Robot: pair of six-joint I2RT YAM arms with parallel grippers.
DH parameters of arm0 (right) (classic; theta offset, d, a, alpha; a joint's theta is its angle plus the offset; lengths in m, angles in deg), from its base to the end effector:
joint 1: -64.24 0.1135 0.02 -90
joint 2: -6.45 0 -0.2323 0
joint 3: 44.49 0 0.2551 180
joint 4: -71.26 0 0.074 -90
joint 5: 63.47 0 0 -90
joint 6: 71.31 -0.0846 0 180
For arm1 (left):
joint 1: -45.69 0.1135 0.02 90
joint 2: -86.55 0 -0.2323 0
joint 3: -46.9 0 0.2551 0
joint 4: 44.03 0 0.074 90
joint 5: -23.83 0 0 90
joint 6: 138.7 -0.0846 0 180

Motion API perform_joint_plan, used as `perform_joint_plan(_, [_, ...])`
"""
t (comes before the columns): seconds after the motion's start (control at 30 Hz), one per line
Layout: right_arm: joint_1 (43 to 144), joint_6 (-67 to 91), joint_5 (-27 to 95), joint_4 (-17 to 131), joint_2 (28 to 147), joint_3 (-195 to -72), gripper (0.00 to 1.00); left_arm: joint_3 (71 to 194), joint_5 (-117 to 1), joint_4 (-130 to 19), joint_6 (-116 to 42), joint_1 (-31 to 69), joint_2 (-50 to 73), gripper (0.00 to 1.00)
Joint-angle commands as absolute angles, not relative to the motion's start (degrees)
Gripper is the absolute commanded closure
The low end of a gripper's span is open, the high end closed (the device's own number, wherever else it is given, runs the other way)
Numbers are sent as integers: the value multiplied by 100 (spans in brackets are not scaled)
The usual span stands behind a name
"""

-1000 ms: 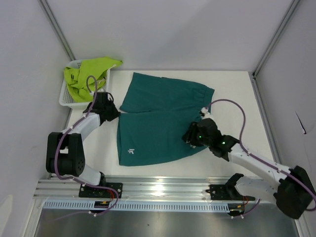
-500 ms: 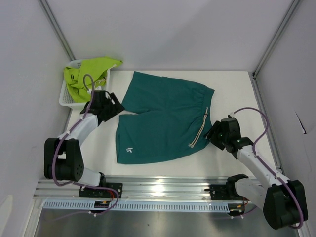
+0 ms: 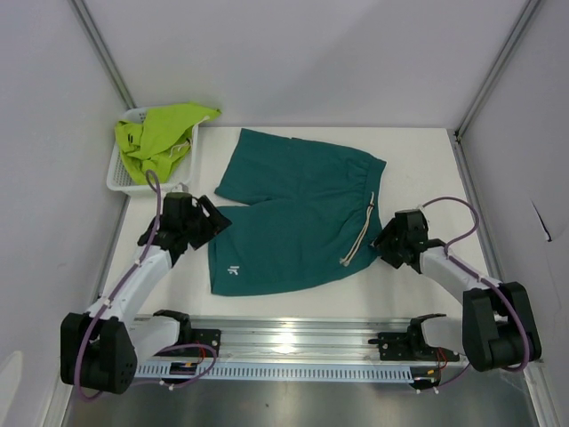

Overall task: Fold and stack the shorts
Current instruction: Flatten the shorts out

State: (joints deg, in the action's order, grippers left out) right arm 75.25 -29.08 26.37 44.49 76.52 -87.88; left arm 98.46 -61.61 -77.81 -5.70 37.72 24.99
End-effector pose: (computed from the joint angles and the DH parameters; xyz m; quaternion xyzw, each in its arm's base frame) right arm 0.2584 0.0500 0.0899 0.2998 0.9010 0.1527 0.2739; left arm 0.2713 -0.0448 0.1639 -0.2617 0.8811 -0.2018 0.3383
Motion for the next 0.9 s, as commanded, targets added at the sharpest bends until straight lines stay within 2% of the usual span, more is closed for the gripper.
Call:
perform_joint_plan(0.0, [7496, -3333, 2127, 4851, 7817, -8930, 42, 9794, -6318, -8310, -212, 3620, 2862, 25])
perform_joint_plan(0.17, [7479, -3632, 1704, 4931, 8124, -9044, 49, 9505, -6222, -8593, -11, 3374, 3311, 26])
perform_joint_plan(0.2, [7479, -3641, 1669, 4931, 8168, -9122, 50, 9426, -6256, -8671, 77, 3269, 3390, 29])
perform_joint_plan(0.3, [7487, -3790, 1546, 4921, 8353, -9193, 72, 9179, -6309, -8909, 429, 3154, 3663, 31])
perform_joint_plan(0.33, [7479, -3834, 1519, 4931, 8362, -9185, 88, 9118, -6327, -9075, 473, 3136, 3741, 31])
perform_joint_plan(0.4, [7470, -4027, 1291, 4930, 8371, -9159, 99, 9048, -6344, -9181, 456, 3075, 3803, 32])
perform_joint_plan(0.53, [7453, -4379, 922, 5018, 8248, -8939, 100, 8845, -6432, -9121, 439, 3013, 3909, 32])
perform_joint_plan(0.73, [7408, -4582, 667, 4974, 7906, -8754, 100, 8573, -6283, -8550, 421, 2995, 3348, 36])
perform_joint_plan(0.83, [7408, -4573, 675, 5010, 7765, -8631, 100, 8494, -6265, -8111, 465, 2995, 3057, 45])
perform_joint_plan(0.87, [7408, -4564, 684, 5027, 7756, -8587, 100, 8459, -6265, -7988, 474, 2995, 2996, 53])
